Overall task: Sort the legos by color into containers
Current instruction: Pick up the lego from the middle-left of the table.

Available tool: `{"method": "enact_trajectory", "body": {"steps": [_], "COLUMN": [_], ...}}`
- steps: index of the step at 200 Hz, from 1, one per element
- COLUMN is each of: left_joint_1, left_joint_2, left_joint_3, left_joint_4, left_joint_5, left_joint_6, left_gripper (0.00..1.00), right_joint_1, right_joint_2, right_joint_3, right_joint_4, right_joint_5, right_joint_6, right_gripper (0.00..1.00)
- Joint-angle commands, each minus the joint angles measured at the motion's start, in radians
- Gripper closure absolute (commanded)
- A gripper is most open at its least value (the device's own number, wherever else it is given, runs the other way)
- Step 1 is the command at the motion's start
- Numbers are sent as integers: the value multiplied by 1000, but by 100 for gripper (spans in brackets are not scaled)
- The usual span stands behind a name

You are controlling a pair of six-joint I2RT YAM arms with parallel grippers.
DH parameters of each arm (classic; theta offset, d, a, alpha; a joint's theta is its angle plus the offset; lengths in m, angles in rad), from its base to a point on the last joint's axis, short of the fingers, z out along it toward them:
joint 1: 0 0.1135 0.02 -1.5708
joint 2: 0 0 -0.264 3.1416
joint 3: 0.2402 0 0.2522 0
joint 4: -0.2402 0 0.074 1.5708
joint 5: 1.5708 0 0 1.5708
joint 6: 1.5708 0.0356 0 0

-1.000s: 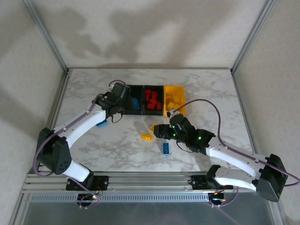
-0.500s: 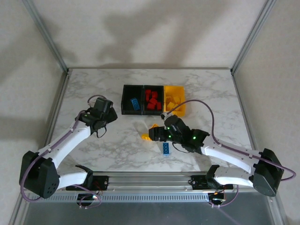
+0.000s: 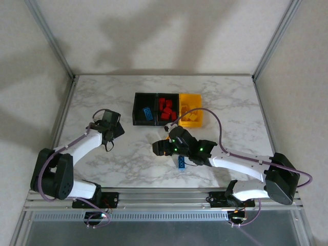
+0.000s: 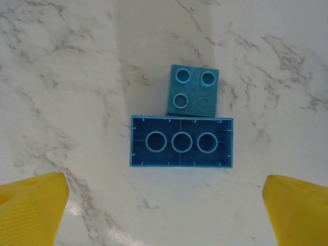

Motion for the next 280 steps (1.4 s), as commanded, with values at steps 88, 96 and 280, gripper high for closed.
{"method": "enact_trajectory", "body": {"steps": [88, 96, 280], "left_joint_1": [34, 35, -86], "left_joint_2": [195, 202, 7], "left_joint_3": [47, 48, 163], "left_joint_4": [101, 110, -55], "left_joint_5": [-14, -8, 72], "left_joint_6": [45, 50, 68], "left_gripper": [12, 16, 49], "right_joint_1": [11, 10, 8], "right_joint_2": [-6, -5, -66], "right_joint_3": [19, 20, 14], "right_joint_4": [-10, -11, -43], "right_joint_5": [26, 28, 102], "right_joint_6": [-4, -2, 10], "right_gripper": [29, 29, 30]}}
